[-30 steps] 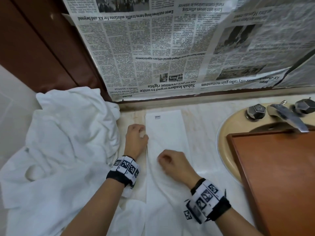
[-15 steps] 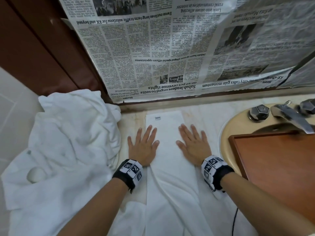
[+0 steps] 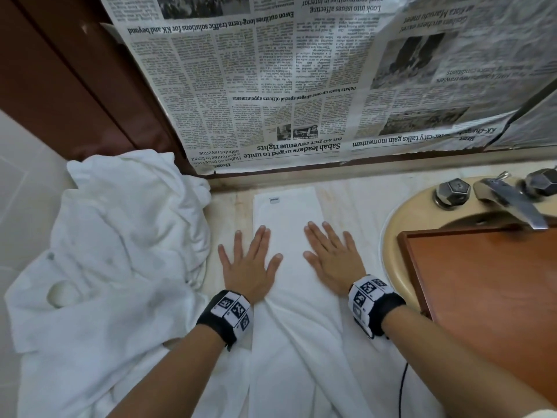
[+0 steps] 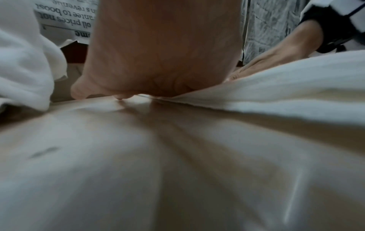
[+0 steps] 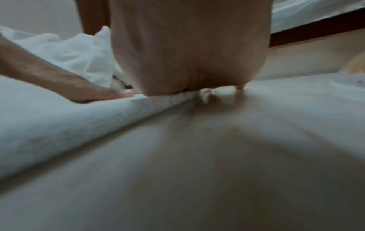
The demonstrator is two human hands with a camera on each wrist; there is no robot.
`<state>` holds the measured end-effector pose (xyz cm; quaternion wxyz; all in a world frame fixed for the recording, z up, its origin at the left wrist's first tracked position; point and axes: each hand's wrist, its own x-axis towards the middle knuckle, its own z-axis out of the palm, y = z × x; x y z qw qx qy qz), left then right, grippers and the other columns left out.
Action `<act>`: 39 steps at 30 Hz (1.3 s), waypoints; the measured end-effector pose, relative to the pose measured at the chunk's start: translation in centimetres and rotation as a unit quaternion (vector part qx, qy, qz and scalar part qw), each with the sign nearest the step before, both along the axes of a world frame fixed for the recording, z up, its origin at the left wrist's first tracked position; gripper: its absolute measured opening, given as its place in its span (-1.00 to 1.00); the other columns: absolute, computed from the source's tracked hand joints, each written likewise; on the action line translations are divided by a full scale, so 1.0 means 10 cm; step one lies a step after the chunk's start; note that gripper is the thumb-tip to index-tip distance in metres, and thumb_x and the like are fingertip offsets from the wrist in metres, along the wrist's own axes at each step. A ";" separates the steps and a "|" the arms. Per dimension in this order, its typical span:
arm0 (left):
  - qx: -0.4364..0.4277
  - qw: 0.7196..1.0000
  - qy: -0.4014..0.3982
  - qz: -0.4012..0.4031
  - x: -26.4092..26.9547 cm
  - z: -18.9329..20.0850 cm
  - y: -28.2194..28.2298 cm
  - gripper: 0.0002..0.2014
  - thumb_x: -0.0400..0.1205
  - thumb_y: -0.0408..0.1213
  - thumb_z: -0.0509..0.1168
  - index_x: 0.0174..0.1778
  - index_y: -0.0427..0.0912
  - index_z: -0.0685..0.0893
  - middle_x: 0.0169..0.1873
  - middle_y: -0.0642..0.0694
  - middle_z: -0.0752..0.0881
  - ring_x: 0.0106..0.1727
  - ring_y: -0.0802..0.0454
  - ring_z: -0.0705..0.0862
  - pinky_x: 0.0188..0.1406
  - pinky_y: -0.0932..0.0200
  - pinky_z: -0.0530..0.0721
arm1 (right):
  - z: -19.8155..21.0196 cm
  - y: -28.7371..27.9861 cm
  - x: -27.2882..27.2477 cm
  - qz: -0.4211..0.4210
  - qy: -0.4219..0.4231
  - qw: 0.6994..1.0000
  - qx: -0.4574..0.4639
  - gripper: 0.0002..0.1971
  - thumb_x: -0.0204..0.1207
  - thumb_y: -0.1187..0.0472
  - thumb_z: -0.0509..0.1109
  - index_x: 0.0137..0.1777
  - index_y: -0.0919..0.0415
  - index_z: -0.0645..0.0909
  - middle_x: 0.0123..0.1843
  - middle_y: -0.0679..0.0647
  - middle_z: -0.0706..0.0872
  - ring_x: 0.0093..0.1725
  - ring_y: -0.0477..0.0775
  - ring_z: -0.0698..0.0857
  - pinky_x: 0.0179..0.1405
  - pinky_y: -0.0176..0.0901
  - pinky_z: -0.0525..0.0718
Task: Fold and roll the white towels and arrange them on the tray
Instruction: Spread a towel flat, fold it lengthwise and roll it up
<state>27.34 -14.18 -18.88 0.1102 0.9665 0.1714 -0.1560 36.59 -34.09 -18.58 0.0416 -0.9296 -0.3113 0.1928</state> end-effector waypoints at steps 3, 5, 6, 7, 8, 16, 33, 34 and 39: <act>-0.033 0.999 0.013 0.013 0.15 0.06 -0.03 -0.34 0.73 0.30 -0.33 0.72 0.19 -0.34 0.67 0.36 -0.35 0.73 -0.14 -0.36 0.61 -0.47 -0.34 | 0.01 0.05 0.06 -0.064 0.004 0.998 0.007 -0.41 0.77 -0.13 -0.28 0.74 -0.02 -0.30 0.73 -0.21 -0.34 0.72 0.02 -0.33 0.68 0.25 -0.25; -0.065 0.998 0.012 0.018 0.13 0.13 -0.07 -0.34 0.76 0.25 -0.28 0.74 0.13 -0.30 0.69 0.30 -0.33 0.73 -0.13 -0.36 0.62 -0.47 -0.32 | 0.01 0.05 -0.08 -0.067 -0.016 0.997 0.041 -0.42 0.78 -0.08 -0.25 0.76 0.06 -0.13 0.76 -0.13 -0.18 0.75 0.06 -0.19 0.68 0.27 -0.17; -0.073 0.997 0.008 0.013 0.06 0.15 -0.10 -0.35 0.77 0.22 -0.26 0.75 0.12 -0.27 0.70 0.29 -0.32 0.73 -0.12 -0.36 0.62 -0.46 -0.31 | 0.01 0.03 -0.21 -0.046 -0.030 0.997 0.057 -0.41 0.77 -0.08 -0.22 0.76 0.09 0.00 0.77 -0.09 -0.05 0.75 0.09 -0.06 0.66 0.30 -0.05; -0.075 0.997 0.008 0.002 -0.02 0.16 -0.15 -0.37 0.78 0.20 -0.25 0.75 0.12 -0.25 0.70 0.29 -0.32 0.74 -0.11 -0.36 0.63 -0.46 -0.30 | 0.00 0.00 -0.36 -0.020 -0.040 0.997 0.064 -0.40 0.75 -0.08 -0.18 0.74 0.11 0.12 0.76 -0.06 0.07 0.74 0.11 0.07 0.64 0.33 0.08; -0.072 0.997 0.013 -0.011 -0.13 0.15 -0.20 -0.39 0.79 0.18 -0.25 0.75 0.14 -0.25 0.70 0.30 -0.33 0.74 -0.11 -0.35 0.63 -0.46 -0.28 | -0.04 -0.05 -0.50 0.002 -0.050 0.996 0.068 -0.41 0.75 -0.09 -0.15 0.72 0.10 0.19 0.74 -0.06 0.14 0.73 0.11 0.14 0.61 0.33 0.17; -0.014 1.000 0.002 -0.022 -0.42 -0.01 -0.20 -0.34 0.70 0.30 -0.38 0.71 0.22 -0.36 0.65 0.37 -0.39 0.75 -0.11 -0.33 0.61 -0.49 -0.30 | -0.02 -0.44 -0.67 0.002 -0.020 1.000 -0.002 -0.38 0.68 -0.24 -0.41 0.73 -0.15 -0.31 0.70 -0.31 -0.36 0.71 -0.02 -0.33 0.67 0.26 -0.14; -0.045 0.998 -0.005 -0.032 -0.64 0.04 -0.26 -0.42 0.78 0.22 -0.27 0.73 0.27 -0.26 0.69 0.35 -0.31 0.74 -0.02 -0.34 0.60 -0.50 -0.31 | 0.06 -0.54 -0.66 -0.008 0.005 1.000 -0.013 -0.30 0.59 -0.26 -0.52 0.74 -0.13 -0.27 0.71 -0.33 -0.33 0.74 -0.05 -0.25 0.67 0.26 -0.13; -0.046 0.998 -0.005 -0.035 -0.63 0.04 -0.24 -0.41 0.78 0.23 -0.27 0.72 0.28 -0.27 0.68 0.37 -0.32 0.74 -0.01 -0.35 0.60 -0.51 -0.33 | 0.06 -0.55 -0.63 -0.014 0.001 1.000 -0.020 -0.33 0.61 -0.24 -0.52 0.73 -0.14 -0.30 0.70 -0.34 -0.35 0.73 -0.02 -0.27 0.67 0.27 -0.15; -0.099 0.994 -0.013 -0.042 -0.65 0.13 -0.21 -0.38 0.80 0.10 -0.08 0.77 0.12 -0.13 0.73 0.25 -0.25 0.75 -0.06 -0.28 0.63 -0.48 -0.24 | 0.14 -0.49 -0.66 -0.124 -0.004 0.992 -0.014 -0.43 0.77 -0.04 -0.24 0.76 -0.01 -0.21 0.76 -0.17 -0.23 0.75 0.08 -0.15 0.65 0.31 -0.02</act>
